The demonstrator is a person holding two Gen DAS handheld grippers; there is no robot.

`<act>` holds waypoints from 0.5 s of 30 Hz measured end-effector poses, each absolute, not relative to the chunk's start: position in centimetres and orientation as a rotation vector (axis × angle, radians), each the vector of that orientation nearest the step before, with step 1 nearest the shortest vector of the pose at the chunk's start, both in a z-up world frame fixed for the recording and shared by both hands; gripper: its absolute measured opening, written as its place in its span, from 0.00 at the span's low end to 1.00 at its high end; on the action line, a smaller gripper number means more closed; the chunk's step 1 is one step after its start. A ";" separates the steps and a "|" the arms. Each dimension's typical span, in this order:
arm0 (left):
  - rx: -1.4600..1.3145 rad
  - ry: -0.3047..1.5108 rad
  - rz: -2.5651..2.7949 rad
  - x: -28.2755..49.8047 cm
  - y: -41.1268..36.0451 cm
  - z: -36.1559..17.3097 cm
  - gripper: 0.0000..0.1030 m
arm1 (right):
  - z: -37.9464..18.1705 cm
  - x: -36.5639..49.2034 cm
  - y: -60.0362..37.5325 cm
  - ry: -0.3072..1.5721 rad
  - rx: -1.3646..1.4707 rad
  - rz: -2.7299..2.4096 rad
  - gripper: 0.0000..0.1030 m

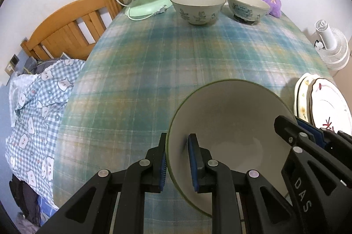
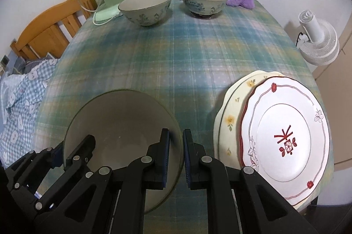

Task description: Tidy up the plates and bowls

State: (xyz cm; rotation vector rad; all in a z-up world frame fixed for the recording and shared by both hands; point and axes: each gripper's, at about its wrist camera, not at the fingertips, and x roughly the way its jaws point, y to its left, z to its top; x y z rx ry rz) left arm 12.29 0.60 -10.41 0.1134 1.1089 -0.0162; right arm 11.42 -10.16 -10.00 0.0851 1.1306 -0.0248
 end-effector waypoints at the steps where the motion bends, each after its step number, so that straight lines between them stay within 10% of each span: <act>1: 0.108 1.111 -0.012 12.3 0.7 -10.4 0.15 | -10.0 11.4 -10.1 1.130 0.082 -0.020 0.15; 5: 0.102 1.111 -0.009 12.0 0.6 -10.6 0.15 | -10.0 11.4 -9.9 1.134 0.067 -0.012 0.15; 12: 0.113 1.144 -0.042 12.1 0.1 -10.5 0.55 | -10.0 11.9 -9.8 1.177 0.034 0.019 0.24; 15: 0.099 1.142 -0.037 12.1 0.3 -9.9 0.67 | -9.3 11.7 -10.3 1.157 0.045 0.010 0.71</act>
